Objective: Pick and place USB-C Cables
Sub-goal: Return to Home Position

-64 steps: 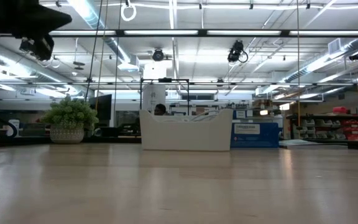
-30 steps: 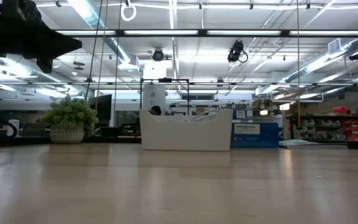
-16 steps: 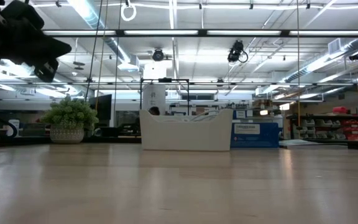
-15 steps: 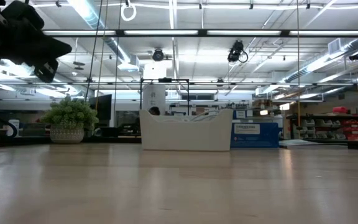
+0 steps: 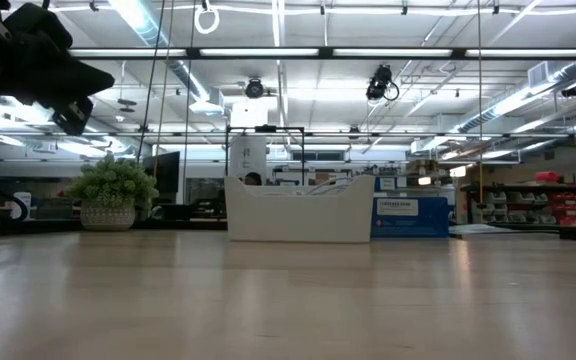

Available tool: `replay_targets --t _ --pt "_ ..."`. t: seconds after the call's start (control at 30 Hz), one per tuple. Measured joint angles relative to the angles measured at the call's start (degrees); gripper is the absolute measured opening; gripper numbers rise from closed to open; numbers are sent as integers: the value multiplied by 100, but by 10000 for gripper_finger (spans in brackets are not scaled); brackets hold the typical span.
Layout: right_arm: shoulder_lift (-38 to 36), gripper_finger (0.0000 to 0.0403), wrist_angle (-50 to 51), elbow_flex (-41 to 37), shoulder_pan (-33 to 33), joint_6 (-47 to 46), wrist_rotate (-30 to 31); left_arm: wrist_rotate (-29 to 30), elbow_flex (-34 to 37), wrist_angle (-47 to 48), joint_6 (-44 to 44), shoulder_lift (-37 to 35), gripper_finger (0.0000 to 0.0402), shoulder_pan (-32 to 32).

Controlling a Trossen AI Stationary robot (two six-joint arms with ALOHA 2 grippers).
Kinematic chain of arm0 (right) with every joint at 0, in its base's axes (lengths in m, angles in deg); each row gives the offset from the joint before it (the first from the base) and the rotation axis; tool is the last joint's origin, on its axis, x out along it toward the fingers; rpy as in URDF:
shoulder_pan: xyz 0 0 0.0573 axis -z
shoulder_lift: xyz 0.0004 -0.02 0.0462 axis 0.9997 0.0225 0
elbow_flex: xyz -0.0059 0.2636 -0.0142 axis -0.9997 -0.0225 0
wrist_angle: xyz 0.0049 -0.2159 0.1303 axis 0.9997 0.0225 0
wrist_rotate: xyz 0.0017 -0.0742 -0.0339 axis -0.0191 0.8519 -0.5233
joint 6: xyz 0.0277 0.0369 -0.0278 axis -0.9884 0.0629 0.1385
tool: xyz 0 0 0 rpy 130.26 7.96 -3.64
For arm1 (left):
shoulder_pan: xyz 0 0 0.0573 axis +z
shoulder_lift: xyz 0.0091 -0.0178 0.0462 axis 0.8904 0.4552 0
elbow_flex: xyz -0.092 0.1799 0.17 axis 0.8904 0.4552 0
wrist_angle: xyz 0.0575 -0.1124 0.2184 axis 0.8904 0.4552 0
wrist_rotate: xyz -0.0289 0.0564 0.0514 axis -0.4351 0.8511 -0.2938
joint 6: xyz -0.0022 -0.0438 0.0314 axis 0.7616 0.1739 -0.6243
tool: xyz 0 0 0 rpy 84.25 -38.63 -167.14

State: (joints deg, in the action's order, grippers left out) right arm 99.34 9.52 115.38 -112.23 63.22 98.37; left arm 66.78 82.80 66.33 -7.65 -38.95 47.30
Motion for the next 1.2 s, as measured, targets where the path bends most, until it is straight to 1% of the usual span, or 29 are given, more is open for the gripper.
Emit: replay_targets --t 0.07,0.17,0.23,0.33,0.5,0.63,0.77,0.9,1.2 --pt "-193 29 248 -340 68 -3 45 -187 -4 24 17 0 17 0" --pt "-736 13 120 -1076 205 -56 61 -283 -4 36 -194 0 20 0" --pt "-1172 6 -276 -1696 297 -122 73 -283 -2 31 -513 0 20 1" --pt "-1873 8 -1087 -2759 425 -330 63 -298 5 -39 -836 0 18 0" --pt "-2967 18 -2244 -4380 536 -915 73 -303 28 -202 -887 -1 17 0" --pt "-3714 13 -3057 -5476 609 -1229 63 -301 28 -216 -888 0 20 0" --pt "-4330 5 -3730 -6343 698 -1404 68 -303 28 -245 -888 -2 18 1" --pt "-4926 6 -4235 -7052 829 -1598 61 -301 28 -251 -889 -1 17 2" --pt "-6518 6 -4794 -8506 1111 -2194 68 -303 26 -258 -891 -2 17 0"
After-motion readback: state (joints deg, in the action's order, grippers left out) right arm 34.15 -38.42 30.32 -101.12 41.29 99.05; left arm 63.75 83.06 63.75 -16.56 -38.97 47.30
